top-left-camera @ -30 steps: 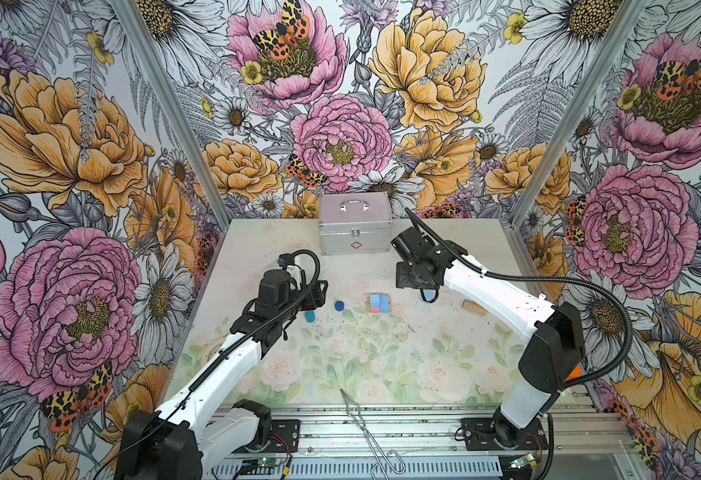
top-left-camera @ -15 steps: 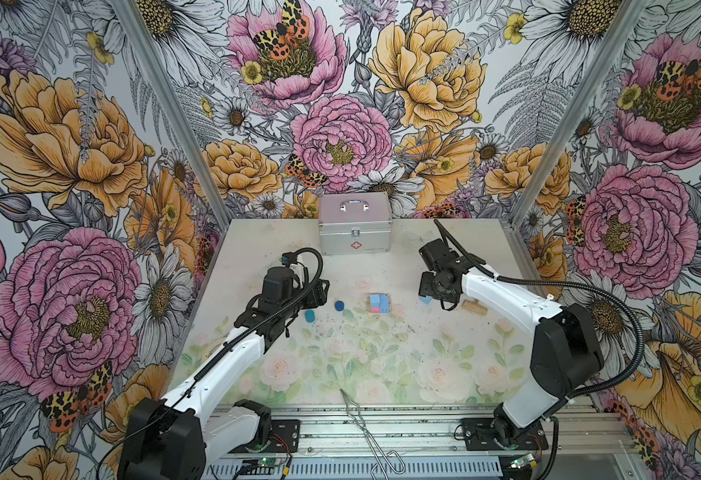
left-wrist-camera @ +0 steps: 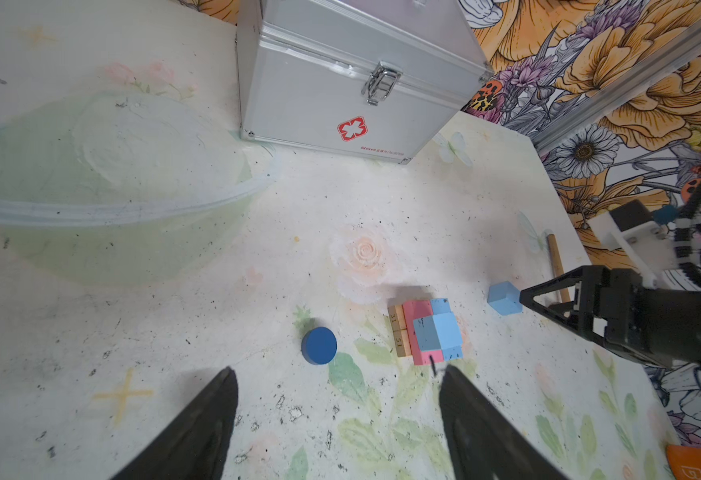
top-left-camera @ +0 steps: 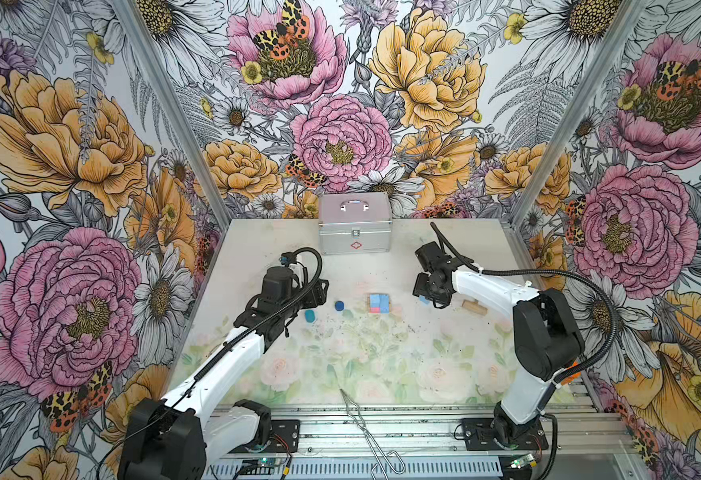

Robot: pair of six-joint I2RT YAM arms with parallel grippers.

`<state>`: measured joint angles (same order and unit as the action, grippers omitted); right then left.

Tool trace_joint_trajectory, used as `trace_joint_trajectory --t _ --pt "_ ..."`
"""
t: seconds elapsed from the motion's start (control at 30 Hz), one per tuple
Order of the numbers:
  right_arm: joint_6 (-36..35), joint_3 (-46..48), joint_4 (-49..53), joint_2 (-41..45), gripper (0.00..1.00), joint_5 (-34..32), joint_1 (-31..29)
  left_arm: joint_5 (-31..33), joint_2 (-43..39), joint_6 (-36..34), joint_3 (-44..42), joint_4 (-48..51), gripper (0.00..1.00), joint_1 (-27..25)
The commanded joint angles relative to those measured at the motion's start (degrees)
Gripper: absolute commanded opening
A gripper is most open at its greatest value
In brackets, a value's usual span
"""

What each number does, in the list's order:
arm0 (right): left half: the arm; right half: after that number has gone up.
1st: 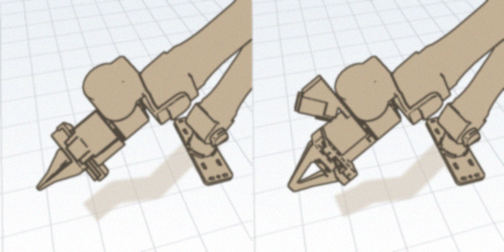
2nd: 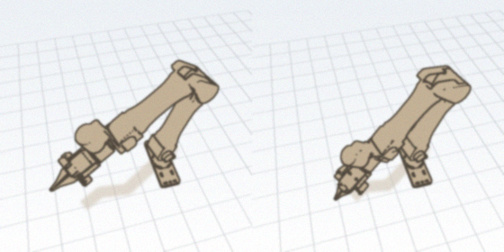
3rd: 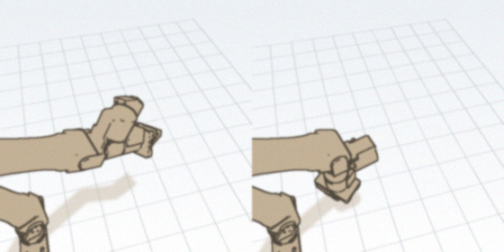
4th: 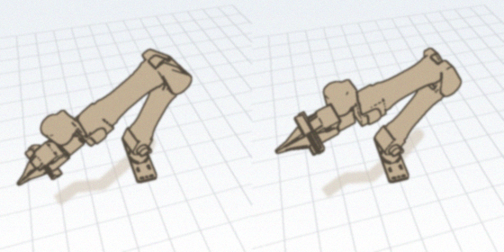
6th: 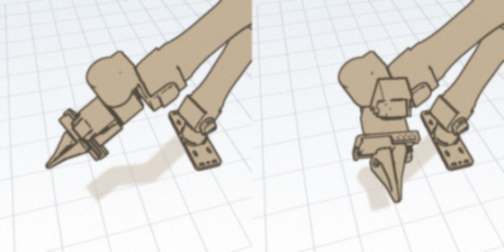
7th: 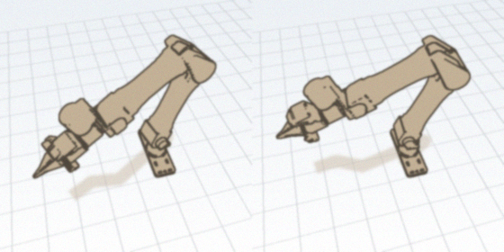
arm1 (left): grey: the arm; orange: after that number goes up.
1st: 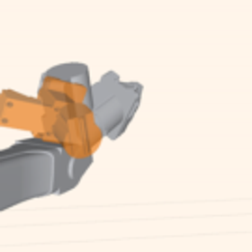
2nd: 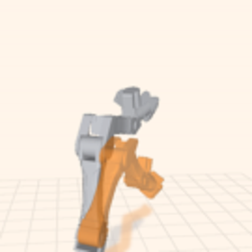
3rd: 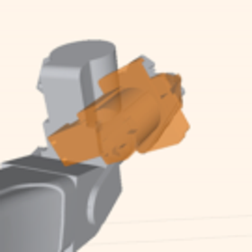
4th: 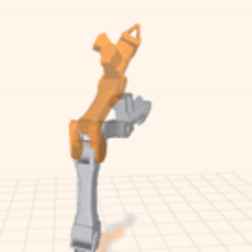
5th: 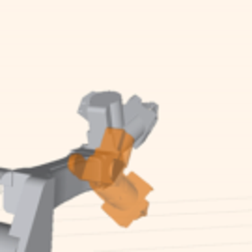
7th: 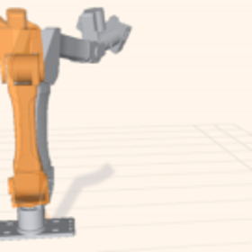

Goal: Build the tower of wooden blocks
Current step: 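Lower the right gripper onto a second light-blue cube and grasp it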

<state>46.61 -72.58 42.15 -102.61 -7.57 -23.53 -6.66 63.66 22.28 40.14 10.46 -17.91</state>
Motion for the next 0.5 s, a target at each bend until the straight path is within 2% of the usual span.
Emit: trace_joint_trajectory --t 0.0,0.47 --pt "1.7 -1.0 -1.3 -1.6 0.64 -0.1 0.6 -0.7 -0.1 -0.6 0.7 -0.7 0.78 0.6" --pt "2.5 -2.4 -2.8 -5.3 0.57 0.6 1.7 -1.2 -0.3 -0.6 0.5 -1.1 0.78 0.9"
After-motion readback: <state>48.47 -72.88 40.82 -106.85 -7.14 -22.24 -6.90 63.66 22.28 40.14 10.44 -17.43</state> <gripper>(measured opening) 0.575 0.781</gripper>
